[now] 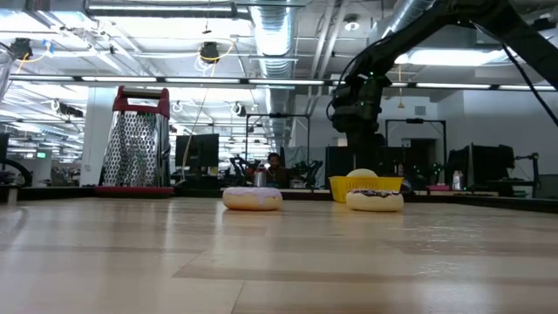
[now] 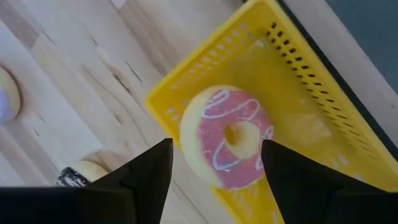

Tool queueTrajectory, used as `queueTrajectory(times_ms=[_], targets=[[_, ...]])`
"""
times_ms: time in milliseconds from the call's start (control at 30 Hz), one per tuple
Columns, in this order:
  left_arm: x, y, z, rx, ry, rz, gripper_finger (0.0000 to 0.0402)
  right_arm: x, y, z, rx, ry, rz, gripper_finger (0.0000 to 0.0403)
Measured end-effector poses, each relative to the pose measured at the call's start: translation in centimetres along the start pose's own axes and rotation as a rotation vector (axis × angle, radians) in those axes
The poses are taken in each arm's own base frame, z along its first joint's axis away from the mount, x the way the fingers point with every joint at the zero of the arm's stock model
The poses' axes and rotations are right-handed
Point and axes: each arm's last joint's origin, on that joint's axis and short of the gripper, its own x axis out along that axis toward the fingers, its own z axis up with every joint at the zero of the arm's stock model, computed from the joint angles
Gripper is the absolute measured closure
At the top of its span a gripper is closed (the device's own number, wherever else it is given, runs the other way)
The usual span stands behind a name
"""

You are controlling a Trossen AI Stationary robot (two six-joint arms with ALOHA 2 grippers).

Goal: Pick & Place Food Item
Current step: Put the pink donut into the yellow bin

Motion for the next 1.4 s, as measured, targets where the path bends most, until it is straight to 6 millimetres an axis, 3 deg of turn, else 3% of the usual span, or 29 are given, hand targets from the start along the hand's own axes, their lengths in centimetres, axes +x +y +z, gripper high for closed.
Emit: queueTrajectory(times_ms=[667, 1067, 1400], targets=[[0.0, 0.0, 0.0, 0.034, 0.001, 0.005, 0.0282, 3.4, -1.2, 0.3, 0.015, 0.116, 0.002, 0.0165], [0.0, 0.1, 0.1, 0.039, 0.004, 0.023, 0.0282, 3.3, -1.4, 0.3, 0.007, 0.114, 0.024, 0.0166], [0.0, 0.1, 0.0, 0.040, 0.010, 0.033, 0.0282, 3.3, -1.4, 0.3, -0.020, 0.116, 0.028, 0.0224]])
